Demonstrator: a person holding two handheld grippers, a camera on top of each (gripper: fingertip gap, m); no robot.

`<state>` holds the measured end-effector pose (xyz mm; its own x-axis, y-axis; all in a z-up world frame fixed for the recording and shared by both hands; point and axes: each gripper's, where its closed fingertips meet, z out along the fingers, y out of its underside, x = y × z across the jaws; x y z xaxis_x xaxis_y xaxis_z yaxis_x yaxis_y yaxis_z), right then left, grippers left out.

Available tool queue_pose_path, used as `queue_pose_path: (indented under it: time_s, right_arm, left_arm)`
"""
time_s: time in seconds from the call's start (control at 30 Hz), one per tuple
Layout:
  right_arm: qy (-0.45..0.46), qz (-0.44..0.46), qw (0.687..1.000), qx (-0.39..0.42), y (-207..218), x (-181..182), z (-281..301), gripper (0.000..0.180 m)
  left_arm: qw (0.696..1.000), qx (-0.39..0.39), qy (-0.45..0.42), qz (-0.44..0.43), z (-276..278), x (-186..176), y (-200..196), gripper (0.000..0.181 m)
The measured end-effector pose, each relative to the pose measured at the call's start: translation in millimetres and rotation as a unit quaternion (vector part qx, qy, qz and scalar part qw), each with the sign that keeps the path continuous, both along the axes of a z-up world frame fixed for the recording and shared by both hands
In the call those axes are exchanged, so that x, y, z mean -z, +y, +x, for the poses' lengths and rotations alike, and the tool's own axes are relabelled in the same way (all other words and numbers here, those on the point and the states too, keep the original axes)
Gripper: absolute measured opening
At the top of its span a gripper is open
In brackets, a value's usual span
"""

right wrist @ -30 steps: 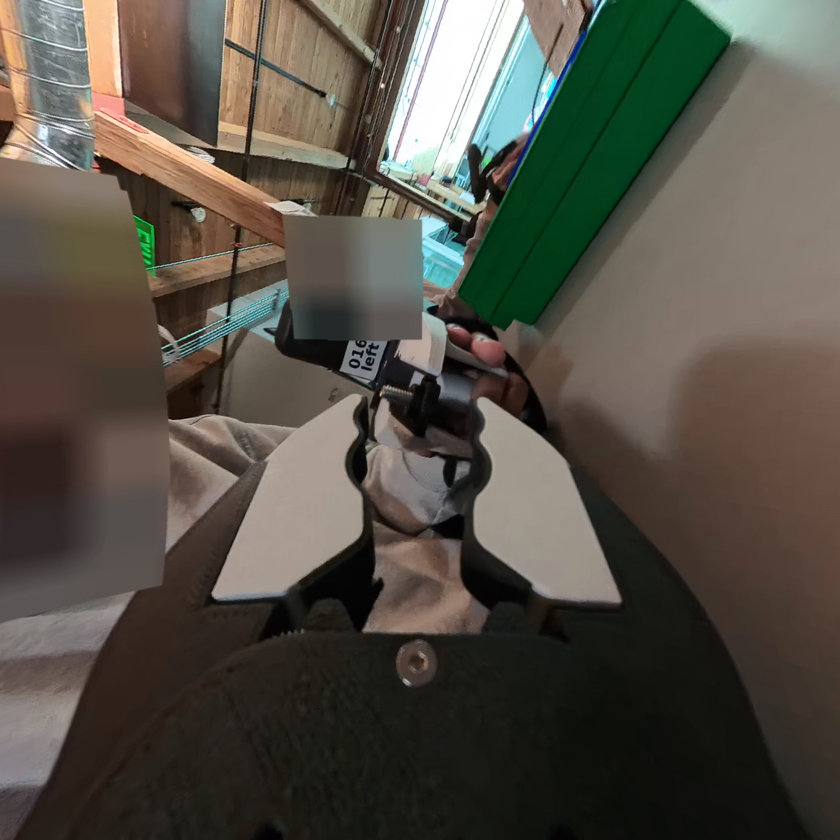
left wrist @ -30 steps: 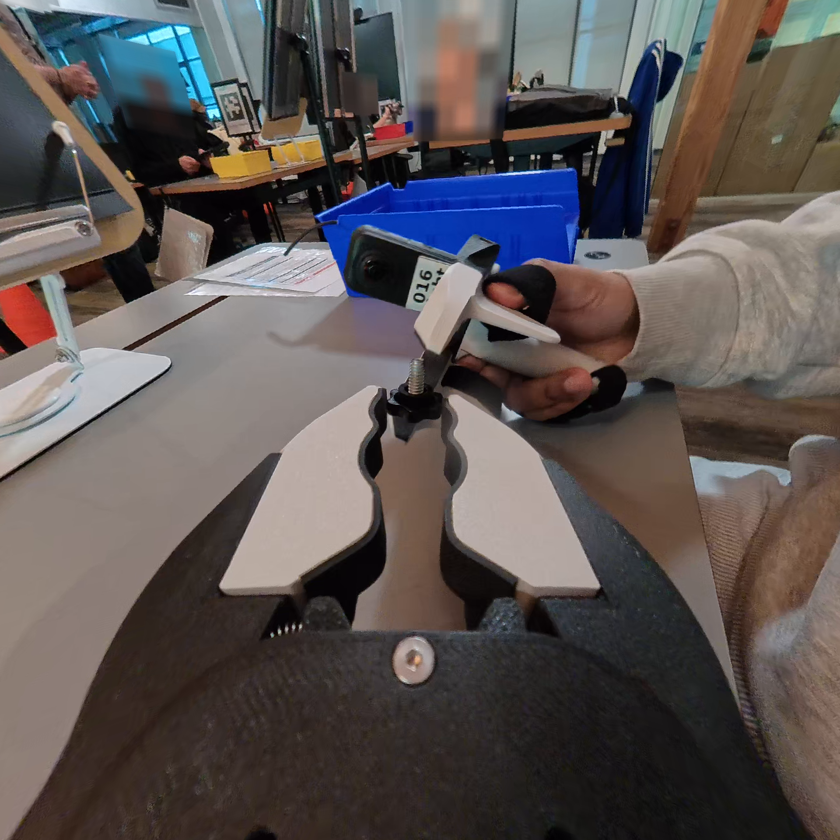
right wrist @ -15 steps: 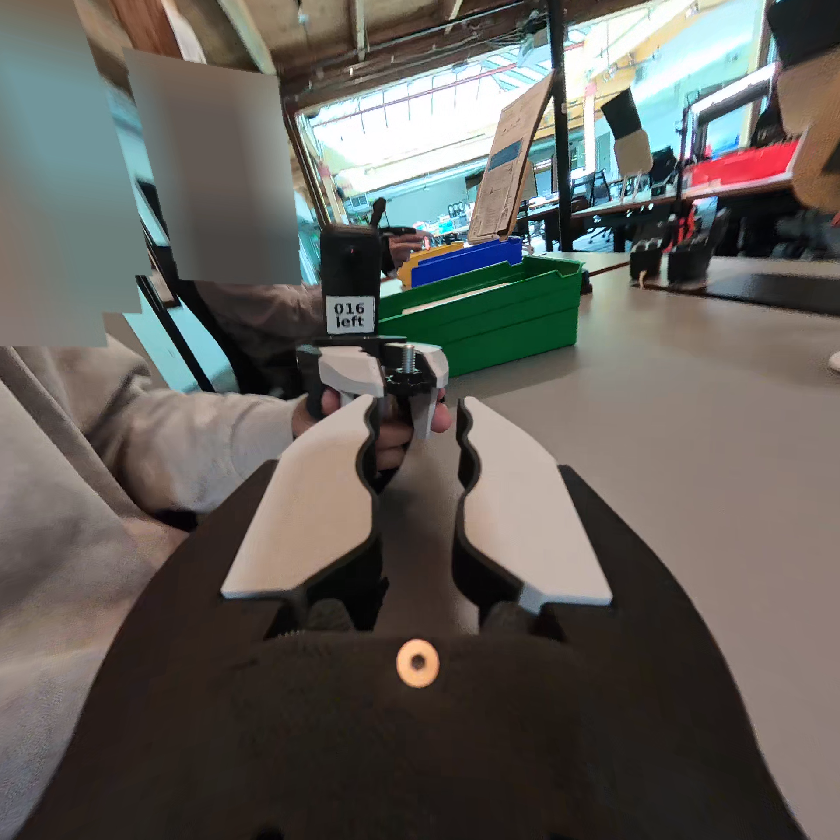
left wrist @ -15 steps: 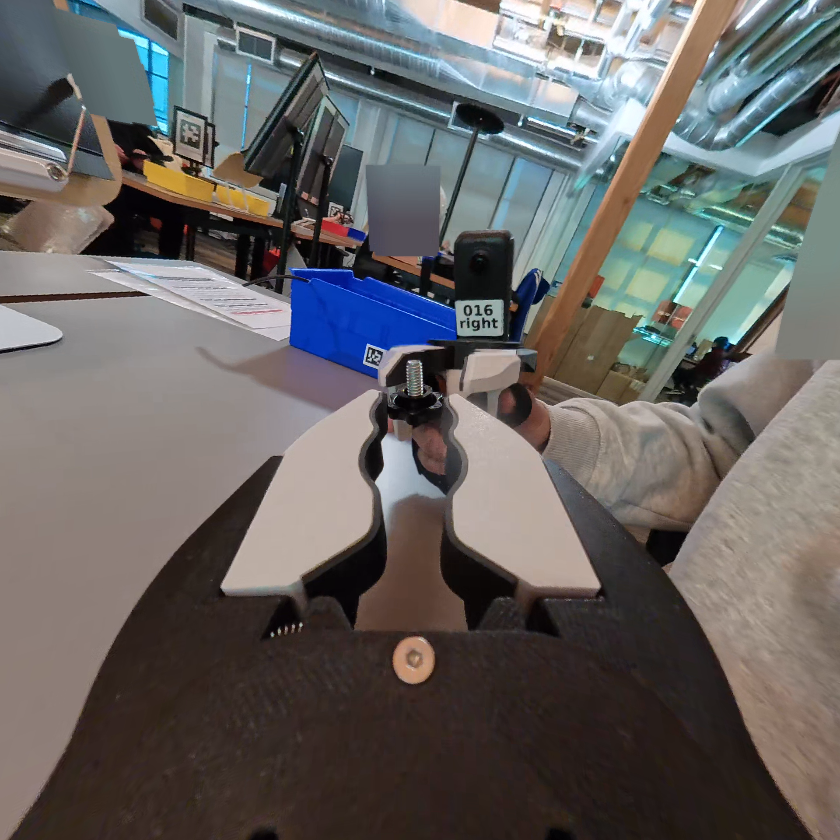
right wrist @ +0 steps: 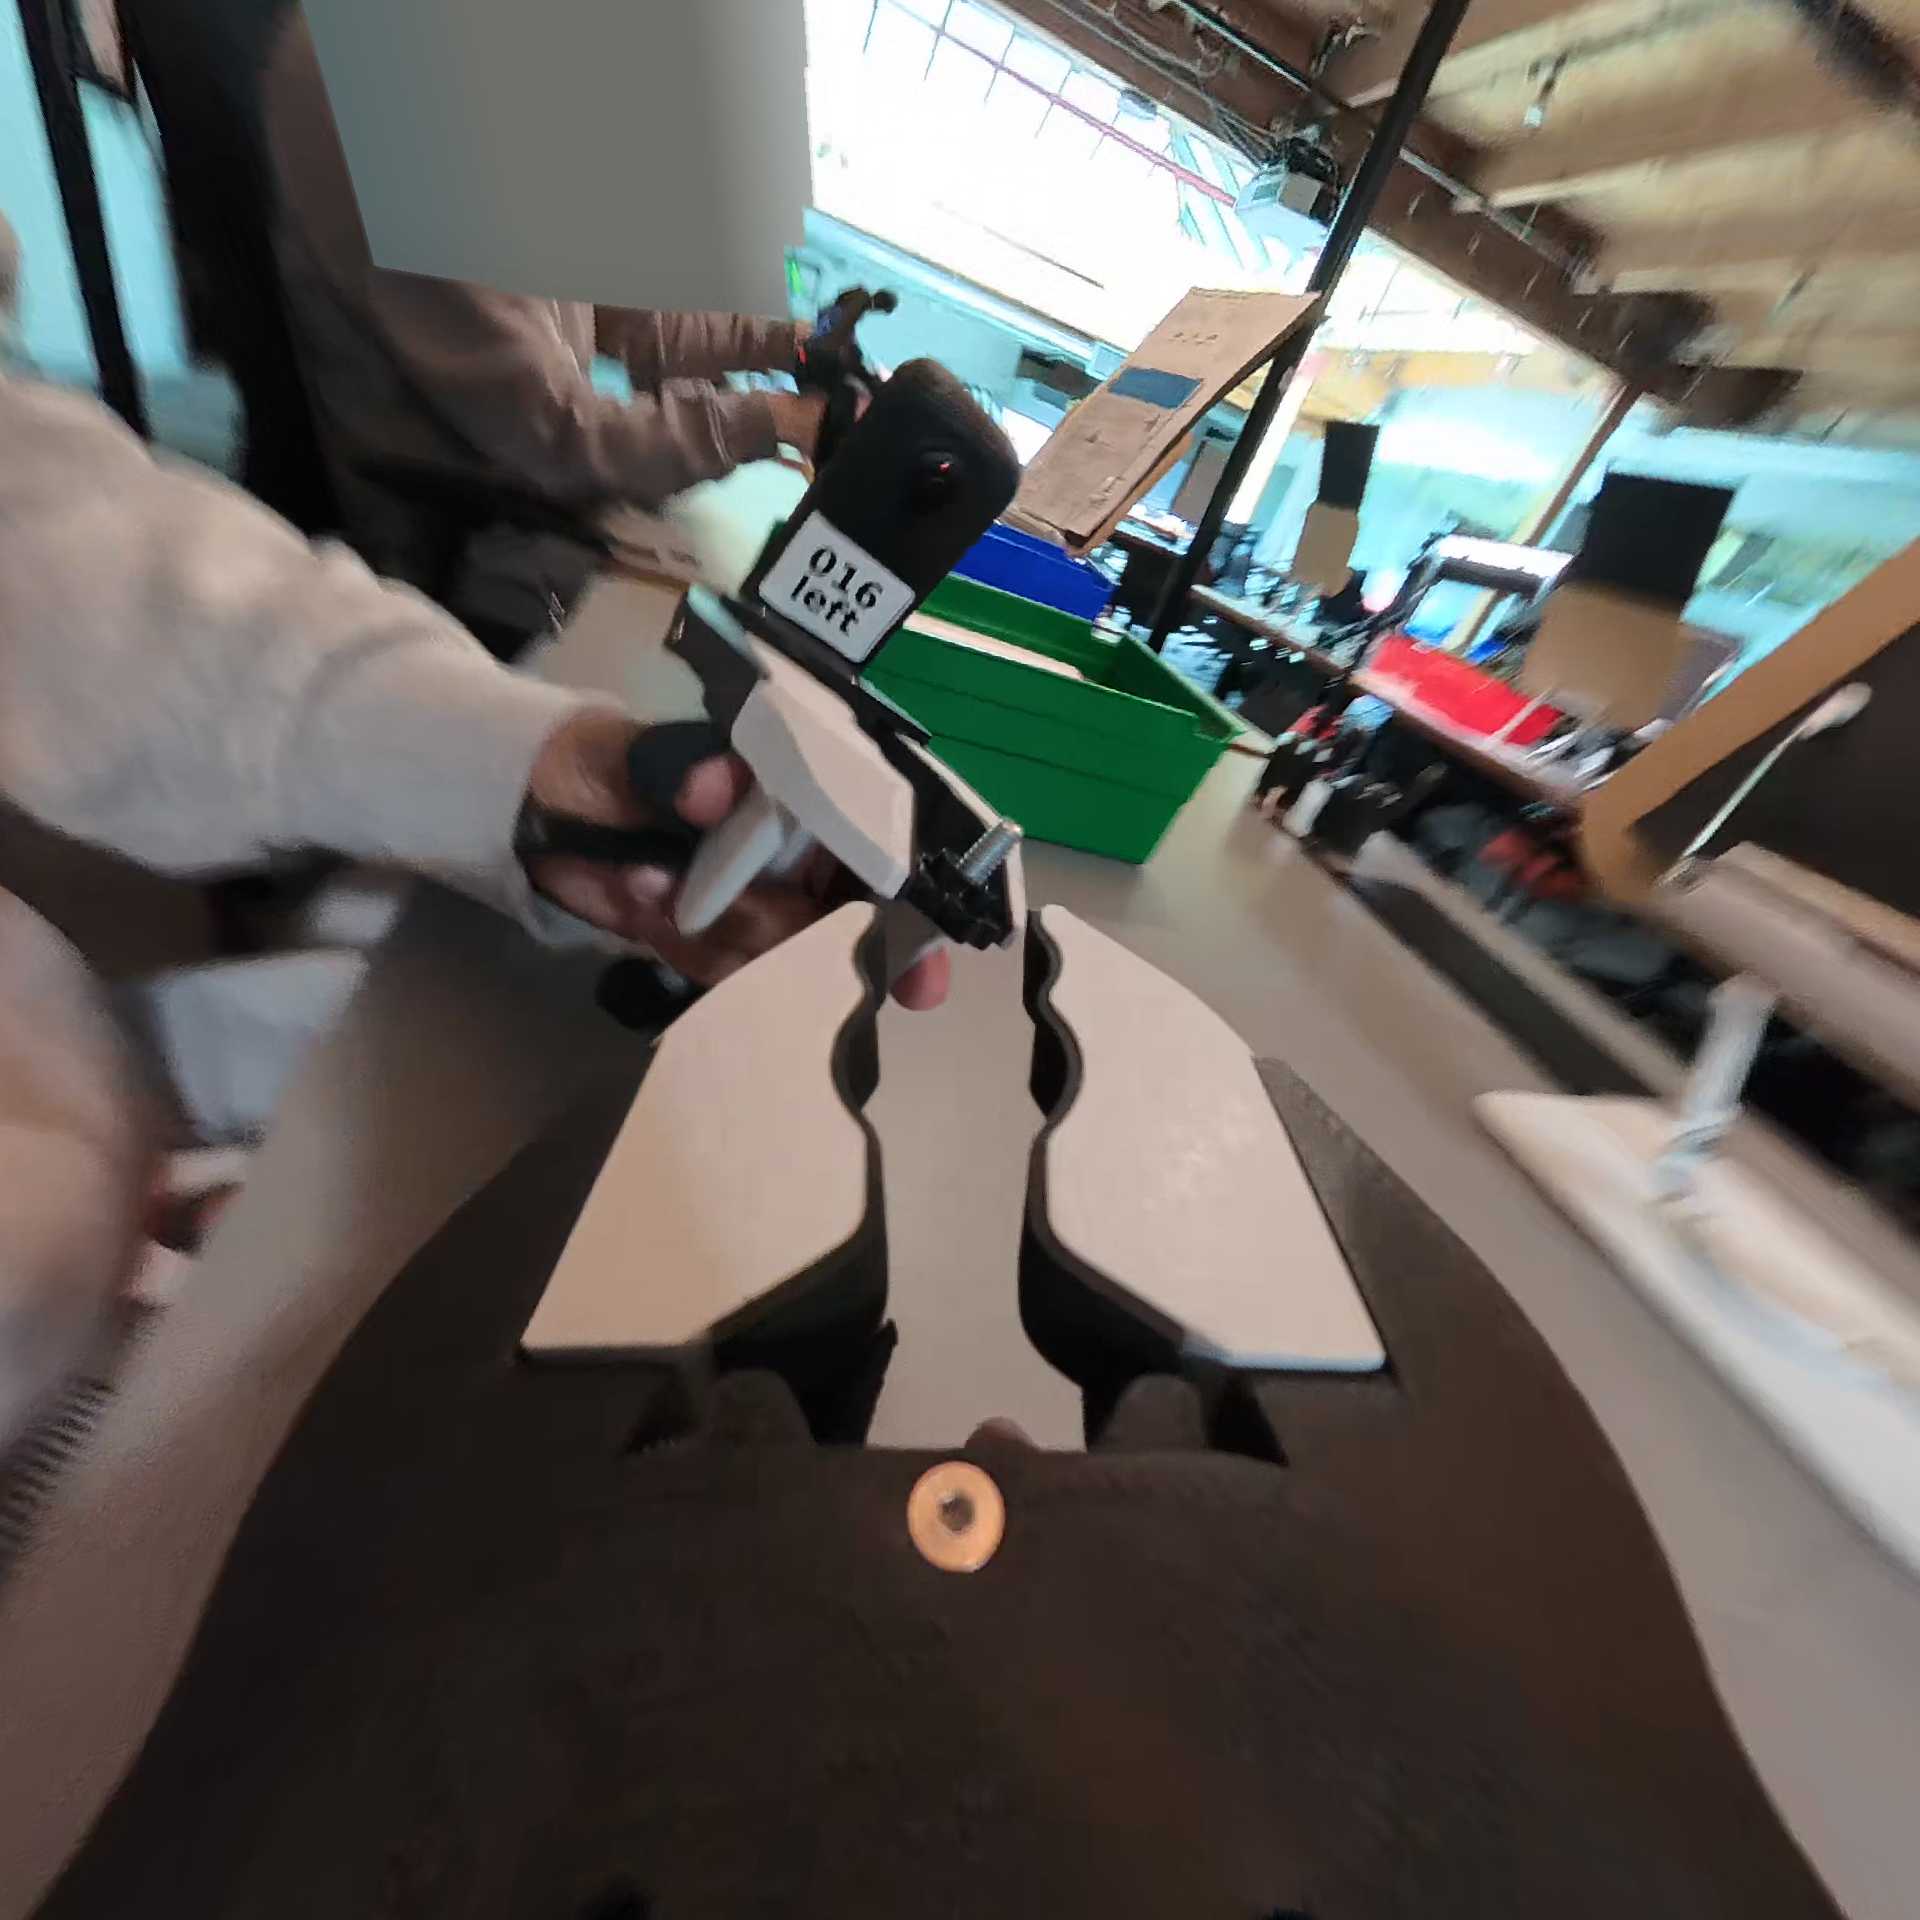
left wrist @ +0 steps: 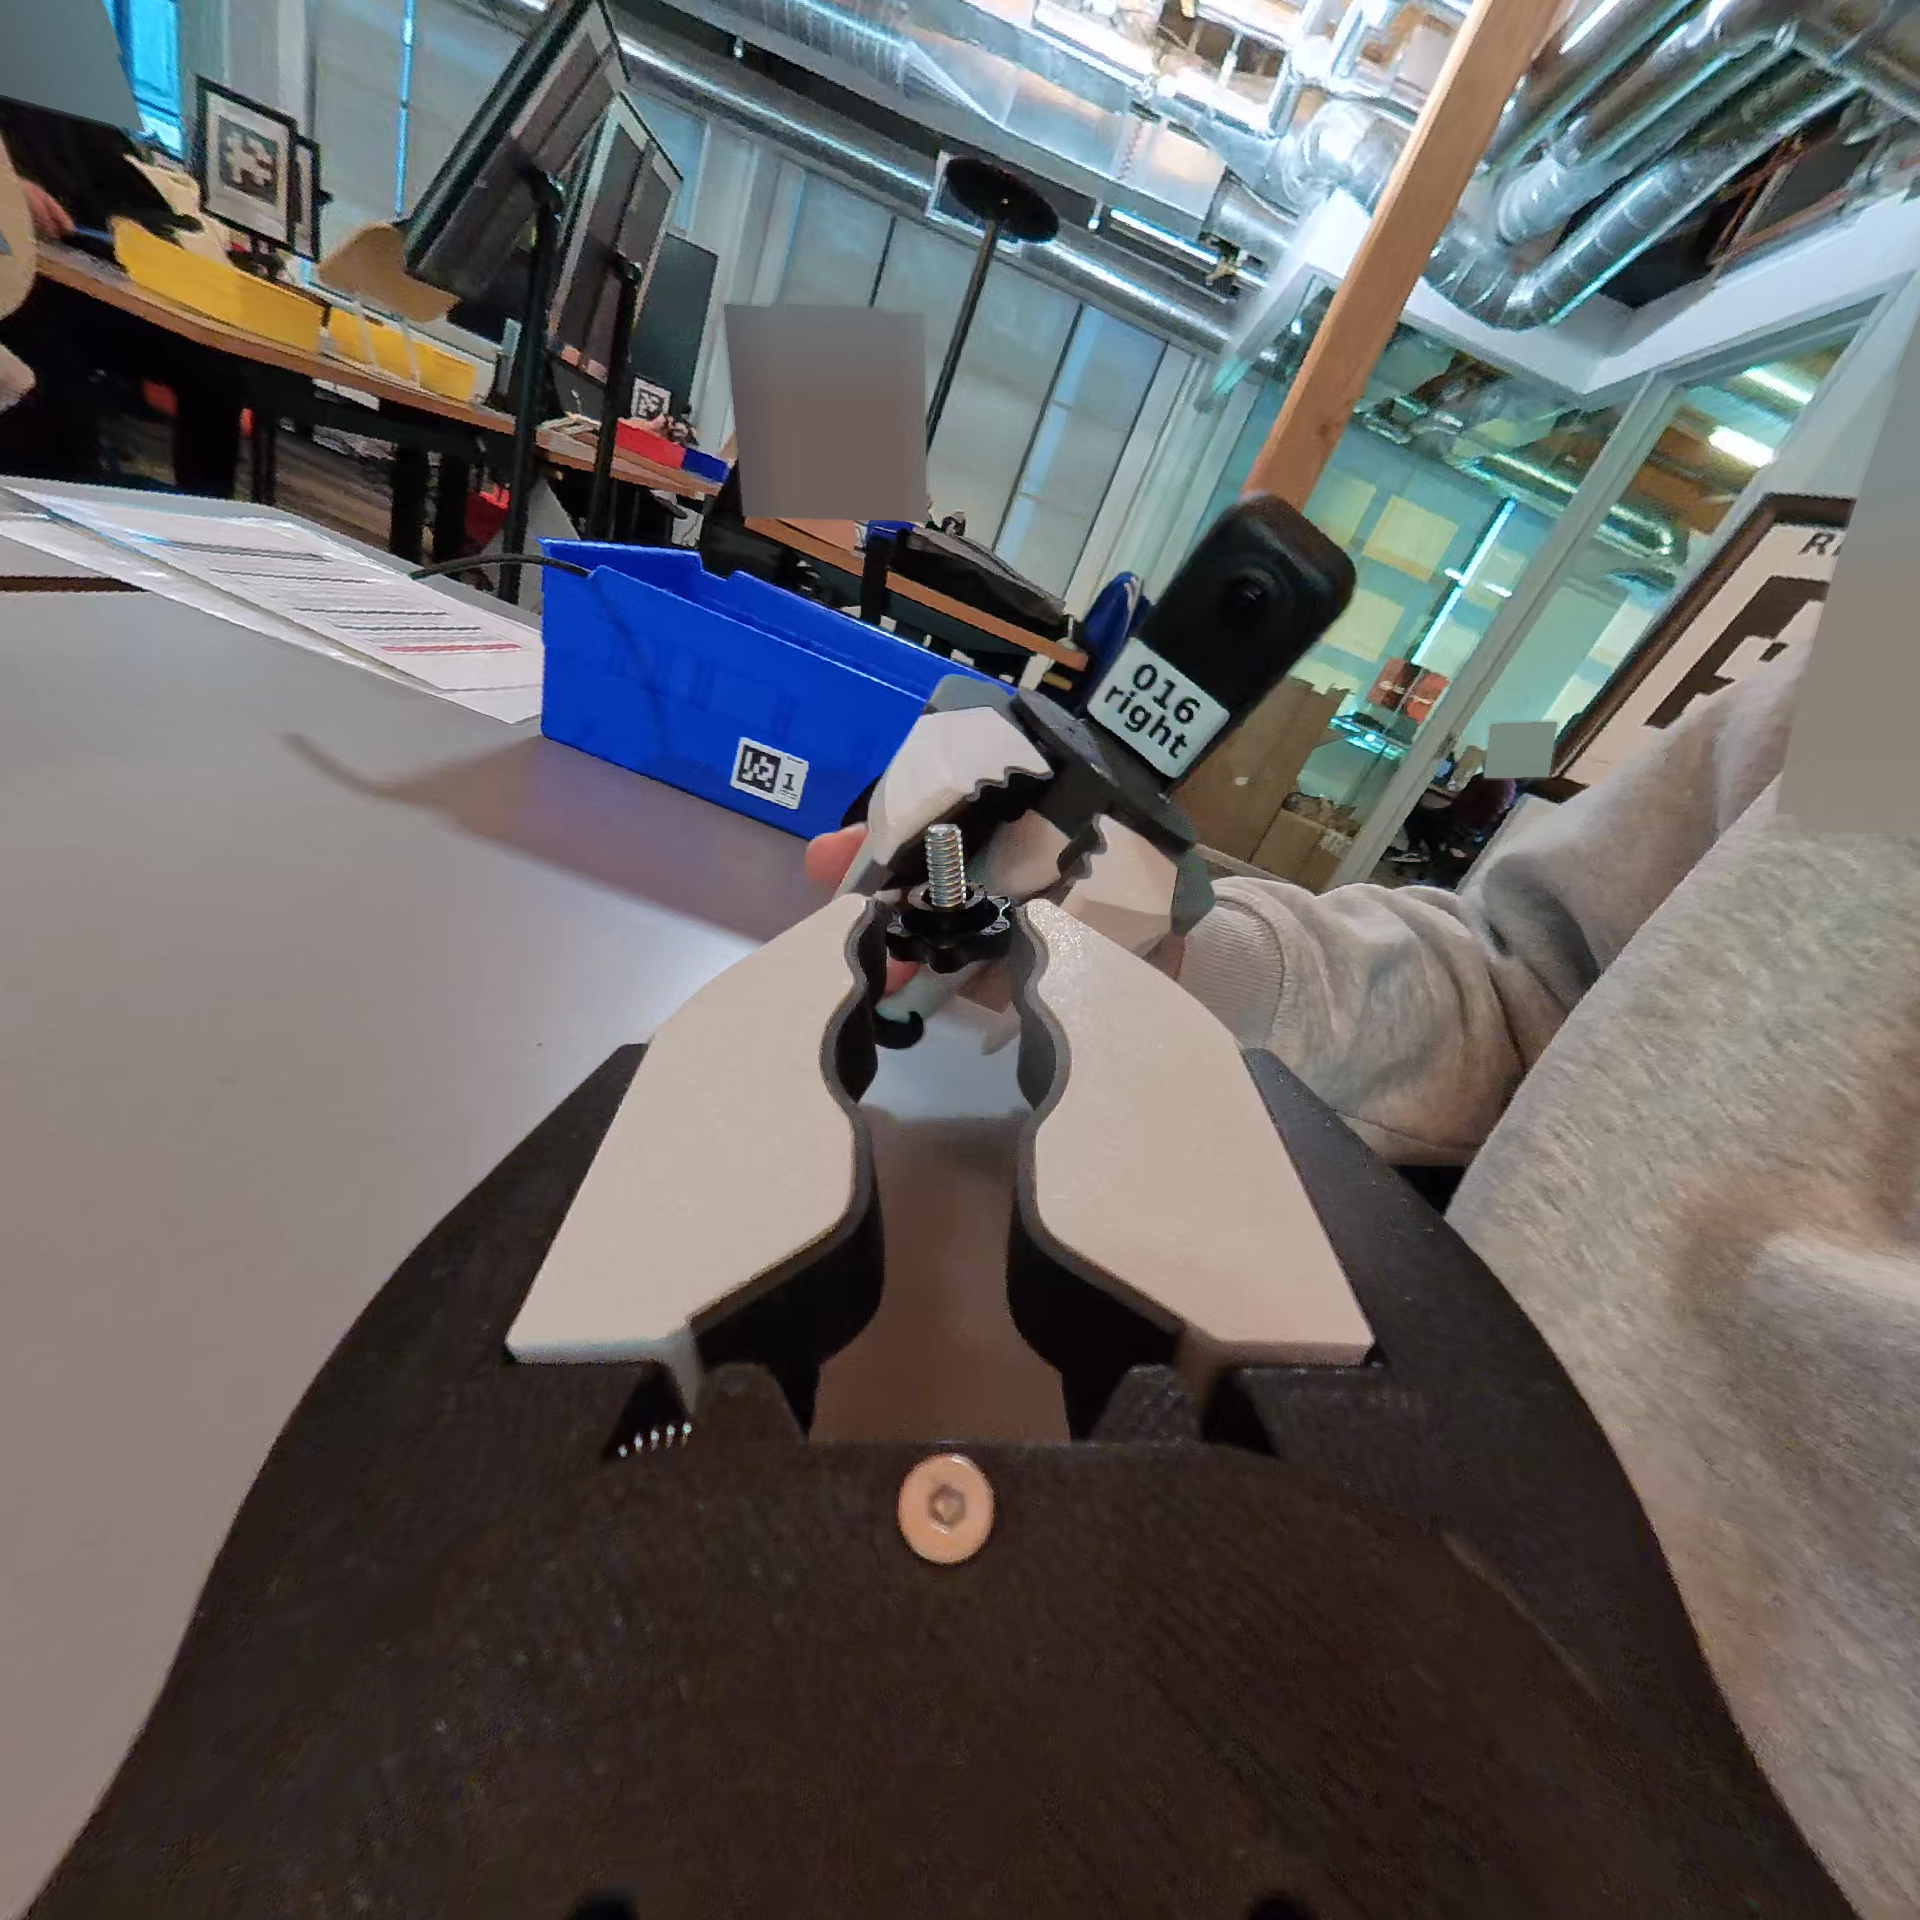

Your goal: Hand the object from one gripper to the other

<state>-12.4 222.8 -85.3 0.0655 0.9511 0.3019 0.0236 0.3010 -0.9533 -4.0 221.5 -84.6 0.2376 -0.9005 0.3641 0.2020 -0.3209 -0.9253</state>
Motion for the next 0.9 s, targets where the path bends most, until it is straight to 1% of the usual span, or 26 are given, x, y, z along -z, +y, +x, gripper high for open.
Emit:
queue_pose_path:
  time_s: [0.07, 0.13, 0.27, 0.33, 0.4, 0.5, 0.6, 0.67, 0.83, 0.9]
  right_arm:
    - [-0.014, 0.048, 0.999, 0.012, 0.1, 2.2, 0.3, 0.022]
    - [-0.024, 0.072, 0.997, 0.017, 0.1, 4.0, 0.5, 0.022]
    - [-0.021, 0.065, 0.998, 0.014, -1.1, 3.6, 0.4, 0.022]
    - [-0.016, 0.034, 0.999, 0.011, 0.0, 2.8, 1.2, 0.021]
    - [-0.006, -0.018, 1.0, 0.001, 1.5, 1.1, 2.3, 0.021]
    - [0.012, -0.08, 0.997, -0.012, 3.9, -3.8, 5.9, 0.013]
    - [0.021, -0.115, 0.993, -0.027, 3.3, -6.2, 7.7, 0.008]
    - [0.019, -0.135, 0.99, -0.038, 1.7, -5.3, 6.6, 0.008]
    - [0.011, -0.2, 0.978, -0.061, -1.6, -0.6, 2.8, 0.019]
    - [0.015, -0.208, 0.976, -0.062, -1.0, -1.2, 3.2, 0.019]
  left_arm:
    - [1.0, 0.011, -0.008, -0.009, 0.4, -0.7, -1.6, 0.021]
    - [0.999, 0.024, -0.015, -0.024, 1.0, -0.6, -3.0, 0.021]
    - [0.999, 0.023, -0.022, -0.031, -0.4, -0.5, -1.6, 0.021]
    - [1.0, 0.007, -0.014, -0.018, -1.7, -0.3, 0.7, 0.021]
    - [1.0, -0.011, -0.001, 0.001, -2.8, 0.8, 3.0, 0.021]
    - [1.0, -0.008, 0.008, 0.008, -0.8, 1.8, 1.3, 0.021]
    - [1.0, -0.01, 0.014, 0.018, 0.8, 2.1, 0.1, 0.022]
    - [0.999, -0.013, 0.015, 0.026, 0.9, 1.1, -0.4, 0.022]
    - [0.999, -0.021, 0.014, 0.035, -0.8, -0.2, 0.5, 0.022]
    - [0.999, -0.018, 0.013, 0.036, -0.4, -0.6, -0.5, 0.022]
